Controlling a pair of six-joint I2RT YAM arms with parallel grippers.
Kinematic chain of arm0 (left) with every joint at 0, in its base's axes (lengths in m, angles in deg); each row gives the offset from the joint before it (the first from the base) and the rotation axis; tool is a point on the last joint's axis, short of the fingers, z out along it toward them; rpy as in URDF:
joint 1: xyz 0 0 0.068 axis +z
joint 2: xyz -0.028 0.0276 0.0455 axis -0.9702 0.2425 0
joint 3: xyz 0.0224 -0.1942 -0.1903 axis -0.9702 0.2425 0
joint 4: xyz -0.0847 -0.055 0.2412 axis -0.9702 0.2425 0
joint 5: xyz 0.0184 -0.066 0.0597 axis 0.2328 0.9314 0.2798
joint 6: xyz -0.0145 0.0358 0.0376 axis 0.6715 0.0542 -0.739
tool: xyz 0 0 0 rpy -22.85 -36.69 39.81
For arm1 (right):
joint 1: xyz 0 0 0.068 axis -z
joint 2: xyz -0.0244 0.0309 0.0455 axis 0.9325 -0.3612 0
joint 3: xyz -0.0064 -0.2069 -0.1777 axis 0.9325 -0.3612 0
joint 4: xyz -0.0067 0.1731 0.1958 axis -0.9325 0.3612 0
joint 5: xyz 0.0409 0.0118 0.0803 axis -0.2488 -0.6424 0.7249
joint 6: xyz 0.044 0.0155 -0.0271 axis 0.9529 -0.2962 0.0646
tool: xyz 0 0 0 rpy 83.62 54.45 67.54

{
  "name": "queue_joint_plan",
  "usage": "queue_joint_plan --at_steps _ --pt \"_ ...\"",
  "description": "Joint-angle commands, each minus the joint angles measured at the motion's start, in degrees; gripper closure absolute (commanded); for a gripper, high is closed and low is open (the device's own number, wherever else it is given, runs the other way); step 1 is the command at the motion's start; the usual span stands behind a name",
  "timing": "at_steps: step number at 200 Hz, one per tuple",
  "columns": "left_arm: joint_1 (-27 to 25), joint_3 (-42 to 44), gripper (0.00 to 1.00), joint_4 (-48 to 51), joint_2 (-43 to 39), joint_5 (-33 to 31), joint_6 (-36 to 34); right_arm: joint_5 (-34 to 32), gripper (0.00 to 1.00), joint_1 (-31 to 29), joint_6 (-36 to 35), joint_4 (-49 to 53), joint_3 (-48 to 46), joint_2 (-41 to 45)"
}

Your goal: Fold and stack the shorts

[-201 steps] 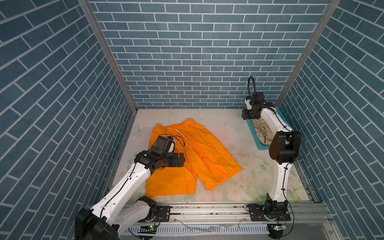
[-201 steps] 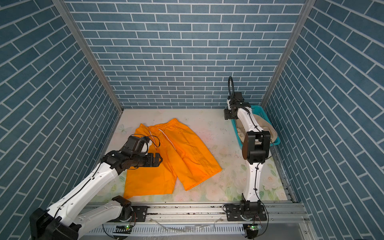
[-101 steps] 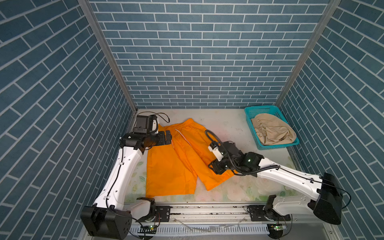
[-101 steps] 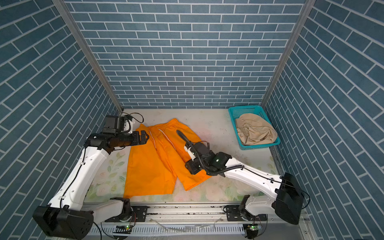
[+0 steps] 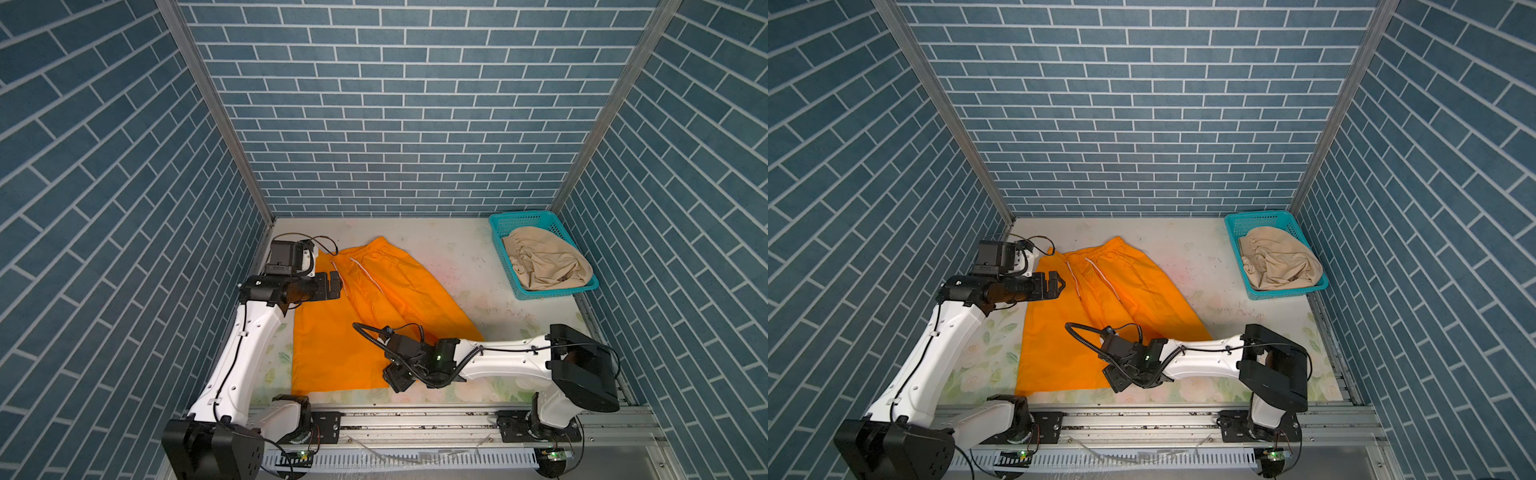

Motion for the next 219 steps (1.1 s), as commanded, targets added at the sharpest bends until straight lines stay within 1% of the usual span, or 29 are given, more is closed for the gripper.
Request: queue_joint_plan --at_steps 1,20,37,44,59,67,76,92,102,112,125,138,158,181,206,219 --pt "0.3 0.6 0.00 -0.9 0.1 -0.8 -1.4 0.5 0.34 -0.3 3.5 -1.8 1.9 -2.0" --pt "0.3 0.2 0.00 -1.9 1.3 0.2 -1.8 0.4 0.34 -0.3 4.6 -0.8 2.5 -4.1" --pt "0.2 -1.6 0.00 -1.9 3.6 1.2 -2.3 -0.5 0.41 -0.1 5.4 1.2 3.0 -5.1" --pt "0.2 -2.6 0.00 -1.7 4.7 1.1 -2.1 -1.3 0.45 0.1 5.9 1.7 2.7 -4.8" --pt "0.2 -4.8 0.00 -2.0 6.8 0.9 -2.0 -2.0 0.56 0.5 6.8 1.0 0.9 -3.2" --pt "0.1 -5.6 0.00 -2.8 7.6 0.8 -1.9 -2.1 0.64 1.0 7.2 0.3 -0.3 -2.3" --pt "-0.1 -6.3 0.00 -4.3 8.7 1.6 -2.7 -1.6 0.71 1.6 7.6 -0.9 -2.0 -1.6" --pt "-0.2 -7.4 0.00 -6.9 11.1 0.4 -3.0 0.1 0.90 3.6 7.8 -2.8 -4.5 -1.3" --pt "-0.2 -8.0 0.00 -8.8 13.1 -0.7 -2.6 0.5 1.00 4.7 7.5 -2.9 -5.6 -1.4" --pt "-0.2 -8.8 0.00 -10.9 15.6 -0.7 -2.8 1.2 1.00 5.7 7.3 -2.6 -6.4 -1.4" --pt "-0.3 -10.5 0.00 -12.9 19.5 0.9 -3.8 2.0 1.00 6.7 6.7 -2.3 -7.4 -1.1" --pt "-0.3 -13.8 0.00 -13.0 23.9 1.4 -4.5 2.0 1.00 7.1 6.0 -1.3 -8.0 -0.5" --pt "-1.1 -18.6 0.00 -14.0 30.8 3.1 -7.2 2.1 1.00 7.7 5.2 -0.4 -9.1 0.8" --pt "-2.2 -24.8 0.00 -13.1 39.5 4.6 -10.4 2.4 1.00 8.2 4.5 -0.2 -10.1 2.3" --pt "-2.6 -29.2 0.02 -13.1 48.2 10.4 -12.9 2.2 1.00 9.4 4.5 0.1 -10.8 3.7" --pt "-2.6 -30.6 0.02 -13.4 52.0 11.7 -12.9 2.0 1.00 10.4 4.4 0.5 -11.2 4.2"
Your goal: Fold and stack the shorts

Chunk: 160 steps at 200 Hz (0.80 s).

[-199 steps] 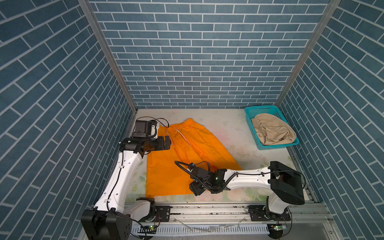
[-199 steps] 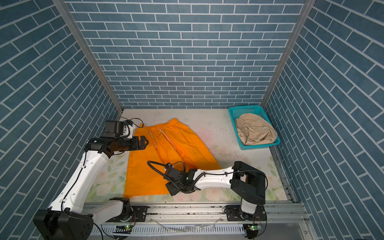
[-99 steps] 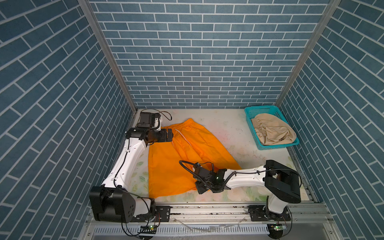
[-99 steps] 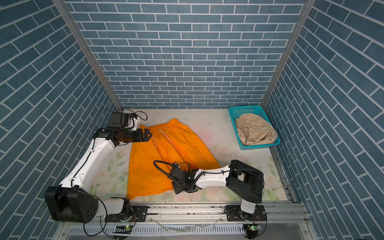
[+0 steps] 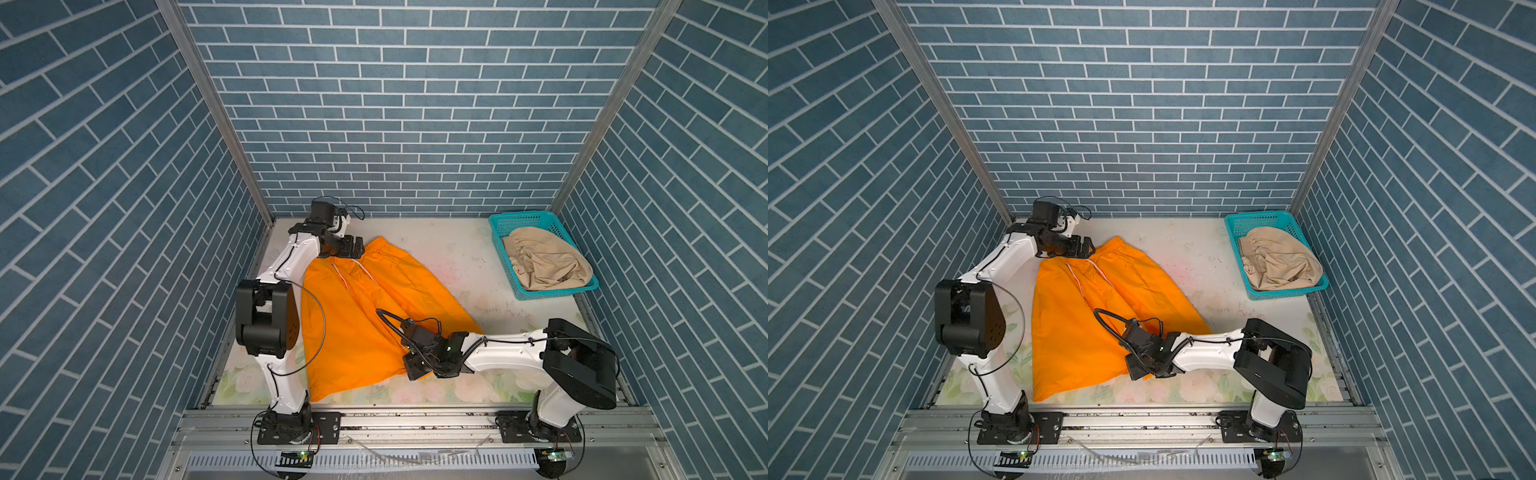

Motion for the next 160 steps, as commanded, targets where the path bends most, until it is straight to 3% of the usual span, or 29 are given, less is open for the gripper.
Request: queue_joint_plan --at_steps 1,32,96,110,132,160 --pt "-0.3 -2.6 0.02 0.3 5.9 5.2 -2.9 -0.7 1.00 1.7 -1.0 4.3 -1.5 1.6" --pt "-1.0 -5.4 0.00 -2.0 12.0 7.1 -1.2 -0.7 1.00 4.9 -1.8 6.5 -3.0 3.1" --pt "-1.1 -14.8 0.00 -0.2 22.5 -3.9 5.7 -0.7 1.00 15.0 -5.6 14.0 -2.8 4.7" --pt "0.0 -13.9 0.00 -1.0 22.2 -7.6 9.3 0.0 1.00 17.8 -6.9 15.1 -2.2 4.0" --pt "3.7 -7.4 0.00 -6.8 19.2 -5.8 15.6 0.6 1.00 22.0 -9.2 16.8 -0.6 3.3" --pt "7.4 1.6 0.00 -10.7 13.1 -7.8 17.4 1.4 1.00 27.9 -13.4 19.1 3.3 1.5"
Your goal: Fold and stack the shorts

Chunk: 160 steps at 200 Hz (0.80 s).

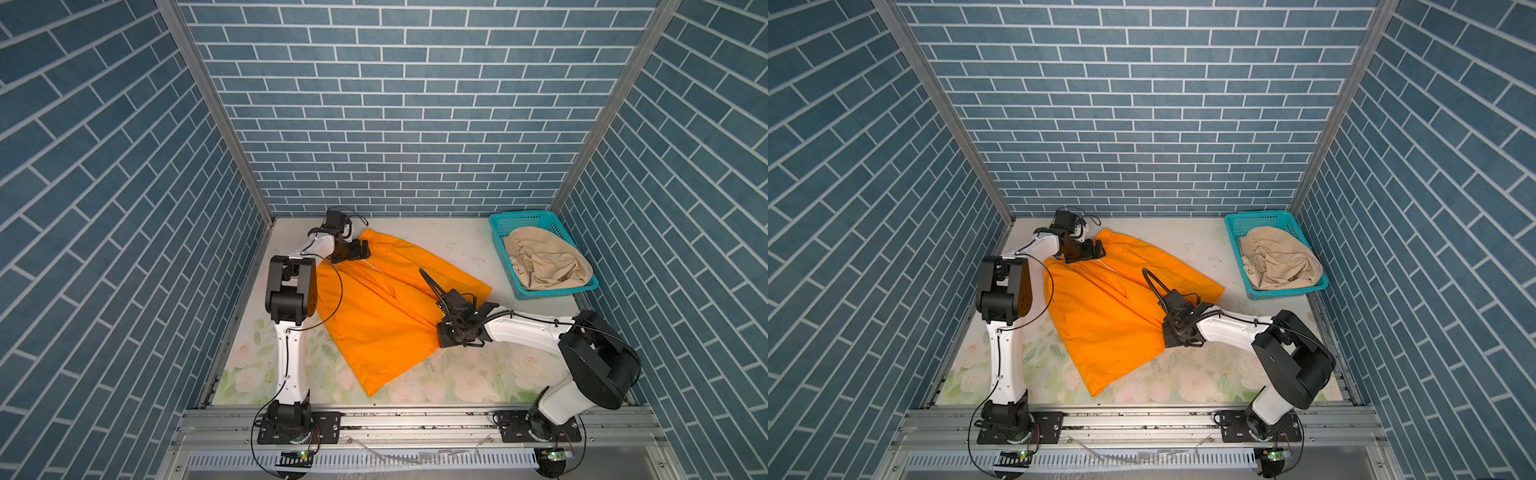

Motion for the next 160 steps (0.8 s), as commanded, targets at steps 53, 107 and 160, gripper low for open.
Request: queue_joint_plan --at_steps 53,107,160 --pt "5.3 20.4 0.00 -7.0 -16.4 -6.2 7.0 2.8 1.00 13.3 -14.8 9.4 16.8 -11.5" --pt "5.3 21.1 0.00 -0.4 -29.1 -10.3 7.5 6.7 0.58 15.6 -15.7 9.2 26.9 -11.1" --pt "5.7 31.8 0.00 5.9 -44.2 -14.5 10.1 10.8 0.44 10.4 -3.9 7.6 8.4 10.9"
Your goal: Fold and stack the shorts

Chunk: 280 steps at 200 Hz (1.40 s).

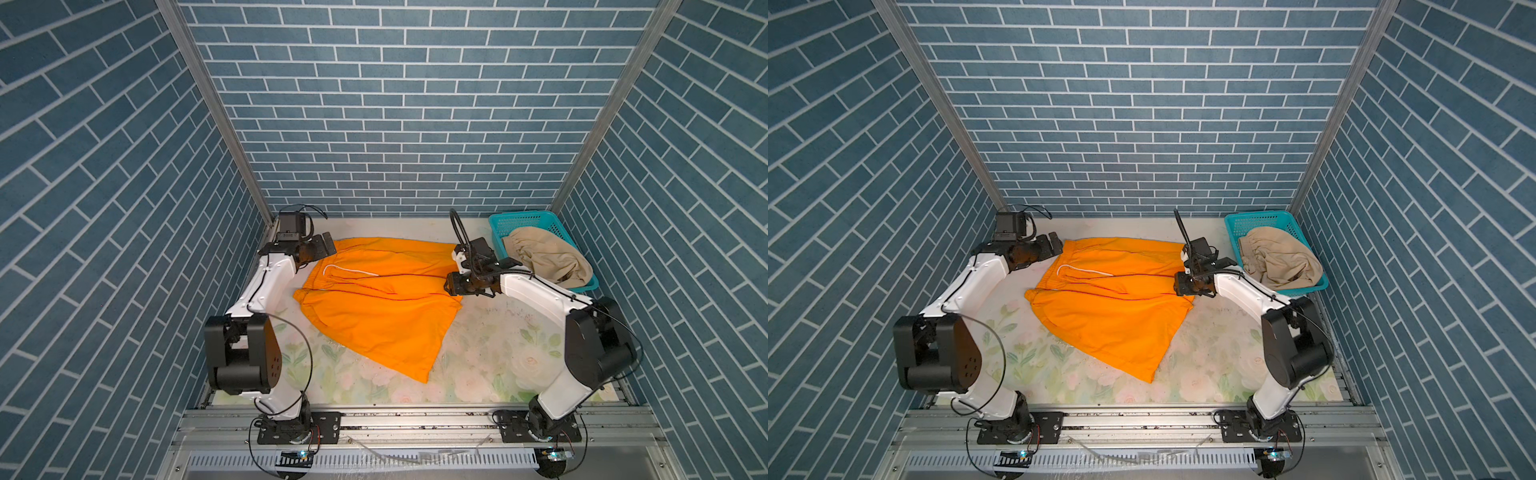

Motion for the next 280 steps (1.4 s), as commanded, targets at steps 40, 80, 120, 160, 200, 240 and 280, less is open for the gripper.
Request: queue_joint_plan --at_steps 40,80,120,160,200,240,280 --pt "5.8 20.9 0.00 1.2 -14.0 3.1 5.5 -4.0 0.41 -26.0 21.1 4.6 -18.4 18.7" --pt "6.8 25.8 0.00 0.8 -18.0 5.0 6.4 -10.0 0.40 -38.1 31.1 -3.6 -22.0 15.7" --pt "6.8 24.4 0.00 4.8 -20.8 3.7 3.9 -10.2 0.42 -41.3 33.7 -13.3 -20.7 6.3" --pt "6.8 23.9 0.00 6.8 -21.8 1.9 1.7 -11.4 0.65 -41.4 35.7 -10.4 -19.7 3.0" --pt "6.9 27.1 0.00 5.6 -23.0 1.3 2.9 -15.0 1.00 -40.6 41.3 -2.8 -28.3 16.2" --pt "6.9 32.8 0.00 -1.0 -22.5 6.3 6.2 -15.3 1.00 -40.5 46.8 3.9 -34.9 31.7" --pt "7.0 37.8 0.04 -2.6 -21.8 9.9 7.5 -18.1 1.00 -40.4 48.0 7.4 -36.1 37.7"
